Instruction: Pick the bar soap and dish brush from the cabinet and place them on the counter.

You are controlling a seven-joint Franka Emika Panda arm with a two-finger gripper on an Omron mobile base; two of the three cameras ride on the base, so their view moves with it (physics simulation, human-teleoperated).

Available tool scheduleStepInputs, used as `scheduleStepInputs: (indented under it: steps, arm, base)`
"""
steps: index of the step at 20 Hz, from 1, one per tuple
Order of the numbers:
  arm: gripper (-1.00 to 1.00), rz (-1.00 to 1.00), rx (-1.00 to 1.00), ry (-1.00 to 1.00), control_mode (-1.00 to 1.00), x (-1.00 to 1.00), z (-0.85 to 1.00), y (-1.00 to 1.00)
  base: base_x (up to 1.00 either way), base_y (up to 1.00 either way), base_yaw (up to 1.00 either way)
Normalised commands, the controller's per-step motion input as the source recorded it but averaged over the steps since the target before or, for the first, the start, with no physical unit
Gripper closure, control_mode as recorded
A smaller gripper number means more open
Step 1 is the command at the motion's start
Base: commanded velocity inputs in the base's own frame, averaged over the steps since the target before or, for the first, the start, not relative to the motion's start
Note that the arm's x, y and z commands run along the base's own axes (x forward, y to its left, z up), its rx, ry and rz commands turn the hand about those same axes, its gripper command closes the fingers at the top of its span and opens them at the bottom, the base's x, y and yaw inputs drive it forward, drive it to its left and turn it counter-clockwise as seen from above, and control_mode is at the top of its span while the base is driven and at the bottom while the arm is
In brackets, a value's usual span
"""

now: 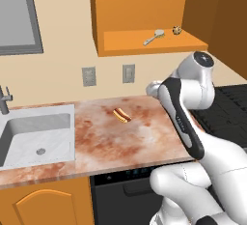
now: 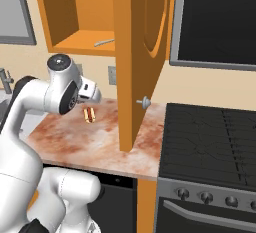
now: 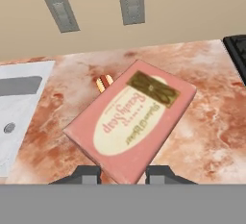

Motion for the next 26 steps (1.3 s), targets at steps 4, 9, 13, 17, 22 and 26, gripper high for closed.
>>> scheduleStepInputs:
  steps: [4,9,13,17,22,26]
  arm:
    - [1.00,-0.01,-0.06,0.00,-1.00,0.23,-0.28,-0.03]
    - [1.00,-0.01,-0.02,0.02,-1.00,0.26,-0.30,-0.08]
    - [1.00,0.00,0.00,0.03,-1.00,0.27,-0.34,-0.09]
    - [1.00,0.00,0.00,0.04,-1.00,0.28,-0.35,-0.09]
    - [1.00,0.00,0.00,0.04,-1.00,0.25,-0.34,-0.07]
    - [1.00,0.00,0.00,0.05,-1.00,0.23,-0.36,-0.07]
  base:
    - [0.00,0.00,0.00]
    - [0.00,0.00,0.00]
    - [0.00,0.00,0.00]
    - [0.00,0.00,0.00]
    - [0.00,0.00,0.00]
    - [0.00,0.00,0.00]
